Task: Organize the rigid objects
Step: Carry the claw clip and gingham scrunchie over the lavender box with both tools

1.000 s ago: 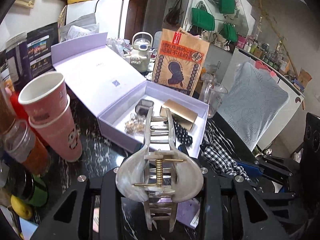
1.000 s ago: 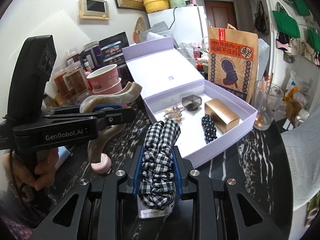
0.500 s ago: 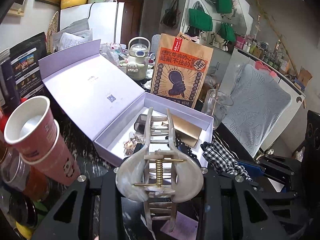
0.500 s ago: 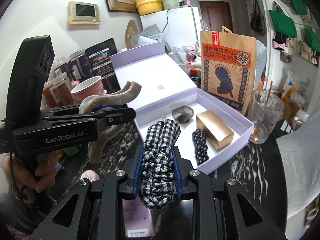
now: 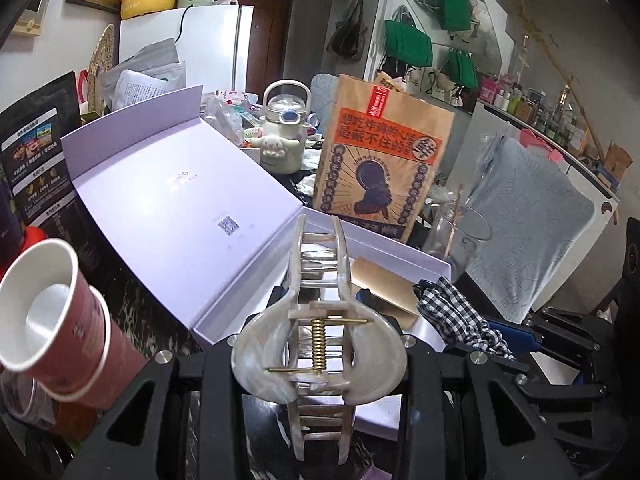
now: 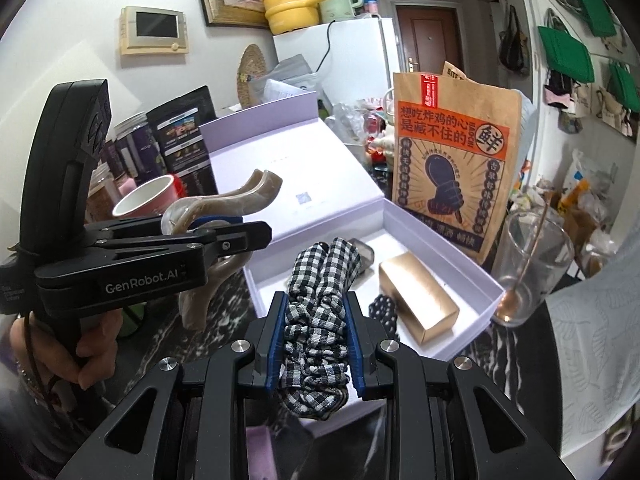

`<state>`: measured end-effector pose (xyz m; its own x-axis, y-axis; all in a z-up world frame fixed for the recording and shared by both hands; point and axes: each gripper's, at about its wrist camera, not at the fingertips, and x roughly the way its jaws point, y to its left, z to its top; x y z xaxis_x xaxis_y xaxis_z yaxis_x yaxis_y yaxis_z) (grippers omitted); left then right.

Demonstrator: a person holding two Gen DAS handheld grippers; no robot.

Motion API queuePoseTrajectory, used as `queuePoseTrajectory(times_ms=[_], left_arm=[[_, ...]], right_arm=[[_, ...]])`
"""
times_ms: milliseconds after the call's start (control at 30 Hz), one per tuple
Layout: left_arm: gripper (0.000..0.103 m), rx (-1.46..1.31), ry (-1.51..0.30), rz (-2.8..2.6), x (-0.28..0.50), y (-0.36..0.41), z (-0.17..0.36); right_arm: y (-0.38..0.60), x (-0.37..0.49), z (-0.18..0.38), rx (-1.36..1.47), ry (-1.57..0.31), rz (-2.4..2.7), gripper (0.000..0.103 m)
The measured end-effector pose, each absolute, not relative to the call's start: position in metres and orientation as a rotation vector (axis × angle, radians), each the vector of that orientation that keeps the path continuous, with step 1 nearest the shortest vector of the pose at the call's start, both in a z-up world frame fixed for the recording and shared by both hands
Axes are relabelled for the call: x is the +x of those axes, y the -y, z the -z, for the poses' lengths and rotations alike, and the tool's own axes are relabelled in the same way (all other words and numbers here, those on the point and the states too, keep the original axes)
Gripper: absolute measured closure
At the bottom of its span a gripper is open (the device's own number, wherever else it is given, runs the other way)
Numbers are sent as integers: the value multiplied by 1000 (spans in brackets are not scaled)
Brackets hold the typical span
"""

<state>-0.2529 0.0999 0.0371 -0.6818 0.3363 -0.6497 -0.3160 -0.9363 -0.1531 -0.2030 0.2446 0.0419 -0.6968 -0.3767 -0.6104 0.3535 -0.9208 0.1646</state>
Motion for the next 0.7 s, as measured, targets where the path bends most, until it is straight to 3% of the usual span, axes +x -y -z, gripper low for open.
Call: queuePoseTrajectory(times_ms=[700], left_arm=[[68, -1107, 44, -2608, -309, -116, 3]], right_arm=[[-252, -254, -13, 1054, 4, 2606, 76]])
